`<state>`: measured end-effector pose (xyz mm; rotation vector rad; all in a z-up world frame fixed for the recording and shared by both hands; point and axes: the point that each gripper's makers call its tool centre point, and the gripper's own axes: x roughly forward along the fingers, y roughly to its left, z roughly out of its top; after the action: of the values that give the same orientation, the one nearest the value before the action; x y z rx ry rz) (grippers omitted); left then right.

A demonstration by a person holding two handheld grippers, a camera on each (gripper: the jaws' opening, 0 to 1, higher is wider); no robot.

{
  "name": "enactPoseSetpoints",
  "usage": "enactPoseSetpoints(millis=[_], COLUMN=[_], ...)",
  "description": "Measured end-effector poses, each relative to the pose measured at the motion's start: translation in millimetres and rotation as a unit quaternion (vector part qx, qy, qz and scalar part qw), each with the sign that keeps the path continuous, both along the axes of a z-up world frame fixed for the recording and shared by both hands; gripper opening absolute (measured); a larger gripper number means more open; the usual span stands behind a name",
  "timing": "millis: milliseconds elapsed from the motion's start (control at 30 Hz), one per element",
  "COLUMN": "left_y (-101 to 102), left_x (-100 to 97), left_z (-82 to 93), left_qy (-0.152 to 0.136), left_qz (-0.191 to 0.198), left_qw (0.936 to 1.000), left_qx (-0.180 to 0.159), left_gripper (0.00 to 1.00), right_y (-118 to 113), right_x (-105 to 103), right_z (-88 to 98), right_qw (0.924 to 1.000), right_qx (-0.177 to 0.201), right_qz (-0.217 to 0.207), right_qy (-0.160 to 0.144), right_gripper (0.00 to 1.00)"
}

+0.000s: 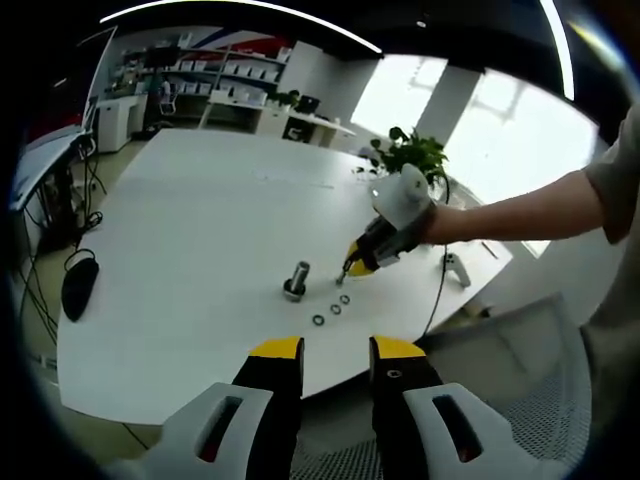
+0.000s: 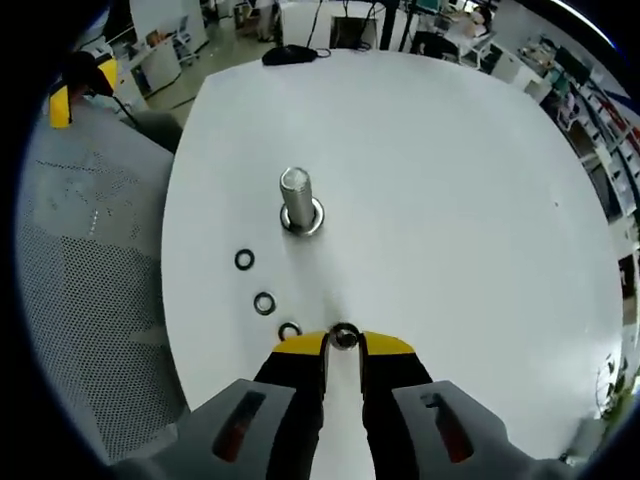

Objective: Place the washer onto the threaded stud by aligning its center hole with the stud, sliding it down to the base, and recovering from edge contact or off-axis alignment until the washer reaches the visible bottom stop.

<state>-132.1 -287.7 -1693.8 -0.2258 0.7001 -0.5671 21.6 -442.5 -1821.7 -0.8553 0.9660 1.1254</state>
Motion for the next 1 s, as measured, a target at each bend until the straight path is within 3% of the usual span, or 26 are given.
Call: enactPoseSetpoints(millis=[533, 1000], left_y=[-0.4, -2.1], left_x=[-1.2, -3.3], left_z=[-2.0, -4.7], left_qy=[0.005, 0.013], left_qz=[-0.003, -0.011], left_qw=[1.0, 0.9998], left_qx=[0.002, 0.008], left_gripper=[0.24, 0.23], right_y=[-4.8, -23.8], right_x=[-0.9, 0.7], right_z=[-25.5, -22.5], right_qw=[0.9997, 0.999], right_qx=[-0.011, -0.003], right_qz=[-0.013, -0.044], right_qy=[0.017, 0.01], right_gripper=[0.14, 0.2])
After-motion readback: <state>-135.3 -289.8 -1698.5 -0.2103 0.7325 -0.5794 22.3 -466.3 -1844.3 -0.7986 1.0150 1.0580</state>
